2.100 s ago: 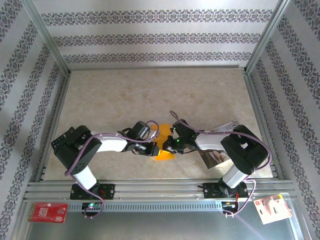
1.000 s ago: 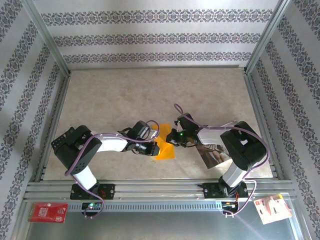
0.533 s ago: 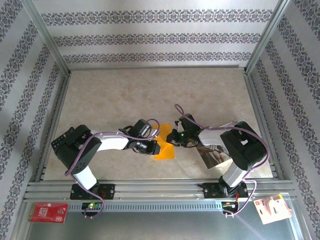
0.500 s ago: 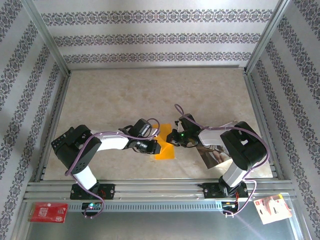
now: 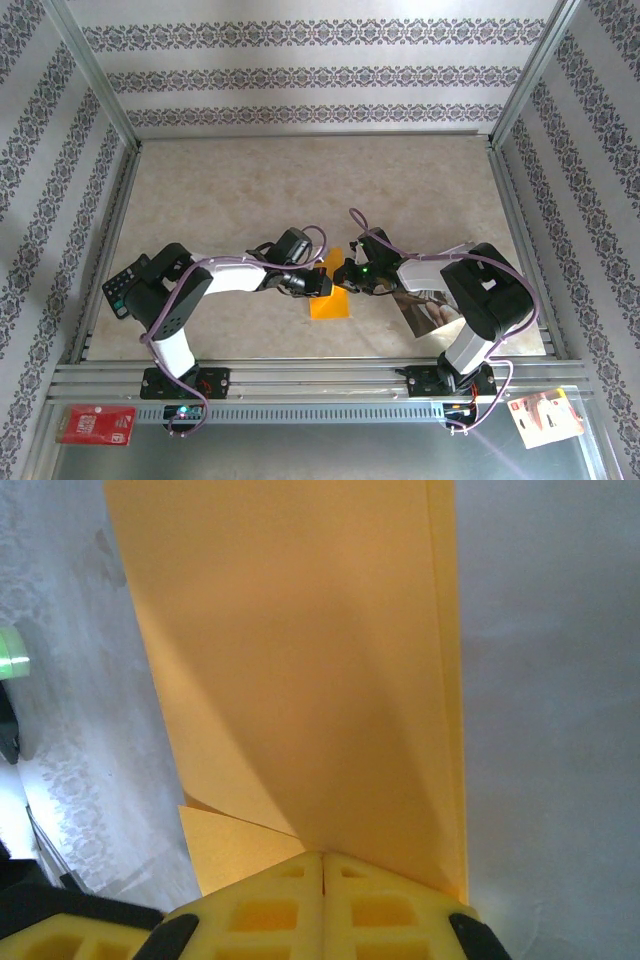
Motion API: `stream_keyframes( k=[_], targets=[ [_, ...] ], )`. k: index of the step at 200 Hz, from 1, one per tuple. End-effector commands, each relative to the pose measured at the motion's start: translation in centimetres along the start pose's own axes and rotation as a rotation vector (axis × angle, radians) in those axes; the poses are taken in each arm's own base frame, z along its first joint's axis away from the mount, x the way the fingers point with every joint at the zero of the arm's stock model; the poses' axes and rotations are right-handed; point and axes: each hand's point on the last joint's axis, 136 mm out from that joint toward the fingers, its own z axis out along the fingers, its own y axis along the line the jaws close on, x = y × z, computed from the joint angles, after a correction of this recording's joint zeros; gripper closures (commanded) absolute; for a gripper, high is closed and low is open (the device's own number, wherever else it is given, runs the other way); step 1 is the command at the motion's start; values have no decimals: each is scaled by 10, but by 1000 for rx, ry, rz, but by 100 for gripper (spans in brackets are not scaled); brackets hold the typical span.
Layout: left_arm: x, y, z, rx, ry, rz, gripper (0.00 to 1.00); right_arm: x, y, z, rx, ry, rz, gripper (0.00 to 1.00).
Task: Fold a paper plane with a square sheet of paper (pick it up from the middle)
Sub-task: Fold the triangle a second time at the center of the table.
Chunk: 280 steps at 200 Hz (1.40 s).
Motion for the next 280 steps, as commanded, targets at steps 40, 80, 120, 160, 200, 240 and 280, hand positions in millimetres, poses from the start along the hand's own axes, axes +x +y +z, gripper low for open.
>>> stream_keyframes(
  k=[40,80,120,160,200,240,280],
  targets=[
    [1,1,16,-4,20,-7,100,19,-49,5,151,46,65,100],
    [15,14,15,-62,61,-2,100,22,-54,5,168,52,76,100],
    [30,22,10,-85,91,-6,100,24,-60,6,194,60,94,100],
    [42,28,5,-103,112,-12,100,25,-64,6,211,65,98,100],
    [55,34,3,-112,140,-21,100,26,-66,6,223,69,100,100],
    [70,40,-2,-116,157,-37,100,26,-67,5,230,72,98,100],
    [77,40,-9,-98,151,-46,100,27,-68,5,234,77,91,100]
  ],
)
